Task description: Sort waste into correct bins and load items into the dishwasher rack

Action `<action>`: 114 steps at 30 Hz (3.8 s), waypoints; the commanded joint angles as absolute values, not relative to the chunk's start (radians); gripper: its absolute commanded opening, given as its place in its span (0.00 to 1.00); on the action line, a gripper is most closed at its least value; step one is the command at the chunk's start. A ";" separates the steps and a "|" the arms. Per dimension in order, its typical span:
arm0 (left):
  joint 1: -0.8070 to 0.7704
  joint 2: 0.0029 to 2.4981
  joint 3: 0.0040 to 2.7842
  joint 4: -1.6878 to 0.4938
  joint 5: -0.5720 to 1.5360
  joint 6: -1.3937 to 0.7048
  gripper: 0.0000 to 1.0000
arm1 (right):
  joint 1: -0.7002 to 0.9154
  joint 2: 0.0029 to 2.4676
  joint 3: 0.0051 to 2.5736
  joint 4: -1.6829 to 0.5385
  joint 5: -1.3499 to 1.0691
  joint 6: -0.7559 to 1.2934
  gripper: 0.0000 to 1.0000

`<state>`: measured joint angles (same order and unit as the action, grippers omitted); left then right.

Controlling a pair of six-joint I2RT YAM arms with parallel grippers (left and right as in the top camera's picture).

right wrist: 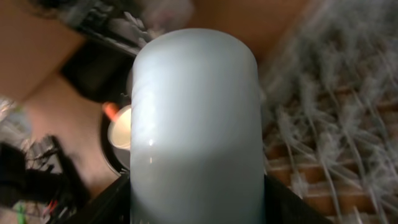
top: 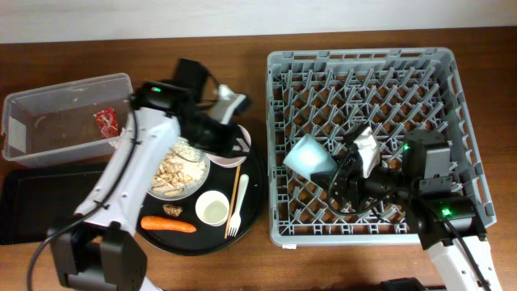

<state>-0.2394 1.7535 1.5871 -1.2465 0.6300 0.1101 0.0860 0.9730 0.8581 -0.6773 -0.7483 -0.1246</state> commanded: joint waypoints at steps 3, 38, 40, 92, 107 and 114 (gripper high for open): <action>-0.083 1.674 1.590 -1.305 0.241 0.052 0.17 | 0.048 0.975 1.006 -0.873 -0.392 0.092 0.50; -0.002 1.668 1.589 -1.348 0.194 0.049 0.17 | -0.511 1.572 1.393 -1.433 -0.018 0.113 0.99; -0.002 1.668 1.589 -1.348 0.194 0.049 0.17 | -0.511 1.572 1.393 -1.432 -0.026 0.113 0.99; -0.122 1.655 1.407 -1.016 0.995 0.050 0.00 | -0.223 1.368 1.391 -1.436 -0.562 -0.263 0.99; -0.360 1.726 1.407 -0.707 1.564 0.050 0.00 | -0.056 1.386 1.391 -1.436 -1.198 -0.912 0.99; -0.382 1.733 1.407 -0.709 1.503 0.049 0.00 | -0.018 1.386 1.391 -1.417 -1.280 -0.913 0.98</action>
